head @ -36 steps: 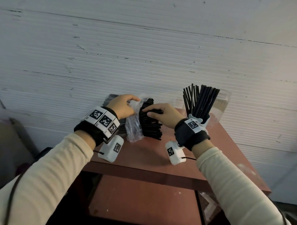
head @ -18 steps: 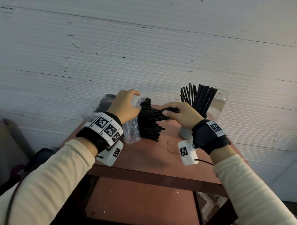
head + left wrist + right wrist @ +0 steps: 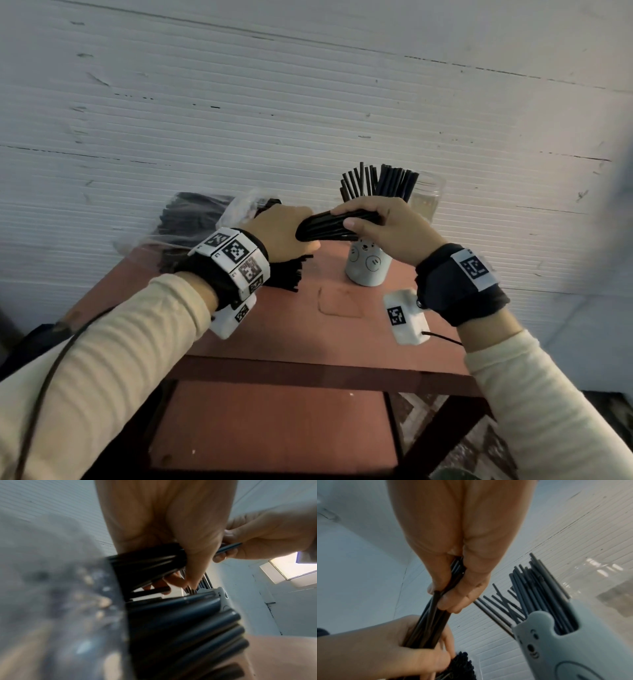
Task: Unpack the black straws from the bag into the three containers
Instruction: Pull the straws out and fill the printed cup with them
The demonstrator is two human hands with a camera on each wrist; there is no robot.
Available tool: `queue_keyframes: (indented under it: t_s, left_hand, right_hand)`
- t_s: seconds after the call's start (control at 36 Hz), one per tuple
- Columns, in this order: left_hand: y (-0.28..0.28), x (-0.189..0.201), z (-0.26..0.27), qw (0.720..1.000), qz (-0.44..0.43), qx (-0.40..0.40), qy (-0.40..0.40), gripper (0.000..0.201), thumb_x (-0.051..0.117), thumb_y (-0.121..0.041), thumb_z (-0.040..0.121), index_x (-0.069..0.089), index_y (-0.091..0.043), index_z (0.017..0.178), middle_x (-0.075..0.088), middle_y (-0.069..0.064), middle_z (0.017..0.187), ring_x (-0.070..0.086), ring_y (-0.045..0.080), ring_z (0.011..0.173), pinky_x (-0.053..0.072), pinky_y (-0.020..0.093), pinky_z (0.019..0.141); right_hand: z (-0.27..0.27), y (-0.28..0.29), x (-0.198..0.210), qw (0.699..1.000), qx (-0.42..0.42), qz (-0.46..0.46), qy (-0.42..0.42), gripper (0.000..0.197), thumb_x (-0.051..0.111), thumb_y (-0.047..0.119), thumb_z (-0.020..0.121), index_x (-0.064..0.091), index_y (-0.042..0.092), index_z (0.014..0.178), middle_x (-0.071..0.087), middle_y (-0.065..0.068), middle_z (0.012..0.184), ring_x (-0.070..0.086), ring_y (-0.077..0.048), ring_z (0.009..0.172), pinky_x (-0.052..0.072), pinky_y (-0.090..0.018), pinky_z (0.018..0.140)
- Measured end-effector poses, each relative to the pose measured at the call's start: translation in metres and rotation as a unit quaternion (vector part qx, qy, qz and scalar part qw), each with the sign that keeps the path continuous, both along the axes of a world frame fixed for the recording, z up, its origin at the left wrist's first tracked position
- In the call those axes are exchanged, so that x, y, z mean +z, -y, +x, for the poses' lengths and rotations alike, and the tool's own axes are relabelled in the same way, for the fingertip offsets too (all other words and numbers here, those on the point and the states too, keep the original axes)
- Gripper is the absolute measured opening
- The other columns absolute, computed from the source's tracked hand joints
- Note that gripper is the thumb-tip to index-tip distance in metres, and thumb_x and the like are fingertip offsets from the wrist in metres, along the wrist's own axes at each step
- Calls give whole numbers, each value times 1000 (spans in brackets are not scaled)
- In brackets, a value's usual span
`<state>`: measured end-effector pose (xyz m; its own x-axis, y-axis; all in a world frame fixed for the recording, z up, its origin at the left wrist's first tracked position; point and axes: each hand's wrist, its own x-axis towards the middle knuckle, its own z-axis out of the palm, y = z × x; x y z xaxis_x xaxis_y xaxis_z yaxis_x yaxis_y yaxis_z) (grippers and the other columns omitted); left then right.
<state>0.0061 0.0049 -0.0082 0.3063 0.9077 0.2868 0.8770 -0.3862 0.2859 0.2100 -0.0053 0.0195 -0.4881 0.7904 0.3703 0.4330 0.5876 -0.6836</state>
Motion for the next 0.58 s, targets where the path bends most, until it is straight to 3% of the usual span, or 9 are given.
queue_keyframes:
  t_s: [0.08,0.17,0.22,0.31,0.36,0.47,0.58]
  left_hand:
    - [0,4,11,999,34,-12,37,20,56,-35,92,54,-21,78,56,-8,69,54,14,68,32,19,56]
    - [3,13,23,994,46,-34,95,17,57,-37,93,59,-21,87,59,-9,74,53,8,69,34,11,58]
    - [5,20,33,990,43,-51,127,14,58,-39,92,59,-26,88,58,-13,74,52,0,69,34,7,58]
    - [10,31,51,980,32,-82,176,20,59,-40,93,51,-34,76,53,-15,70,50,-3,66,31,9,58]
    - [14,38,64,974,27,-101,201,29,59,-39,93,44,-34,70,50,-14,65,48,-1,60,32,13,58]
    - [17,39,87,946,5,-134,295,29,61,-35,94,48,-25,69,51,-10,60,51,-2,52,40,10,56]
    - [19,23,103,899,-73,-138,408,29,65,-36,91,62,-7,87,60,-4,63,60,4,60,50,16,66]
  right_hand:
    - [11,5,6,999,-2,22,-25,21,55,13,97,64,25,113,67,6,102,64,-7,92,54,-21,79]
    - [19,12,16,996,-14,62,-66,24,54,25,98,60,34,119,65,5,103,63,-13,97,55,-37,88]
    - [25,16,25,990,-32,91,-98,30,56,26,97,57,31,127,64,2,105,61,-7,95,52,-30,90]
    - [32,21,42,978,-57,145,-142,41,61,24,95,50,30,134,62,-5,114,59,-2,87,49,-18,82]
    - [35,24,54,968,-62,170,-172,45,65,22,92,49,30,134,59,-6,119,60,-2,92,51,-20,84]
    - [35,28,71,954,-69,207,-204,40,64,11,89,54,17,127,59,-5,119,62,-10,94,54,-26,85]
    - [27,26,67,960,-87,217,-153,28,57,7,91,62,14,118,65,5,109,59,-1,94,52,-21,82]
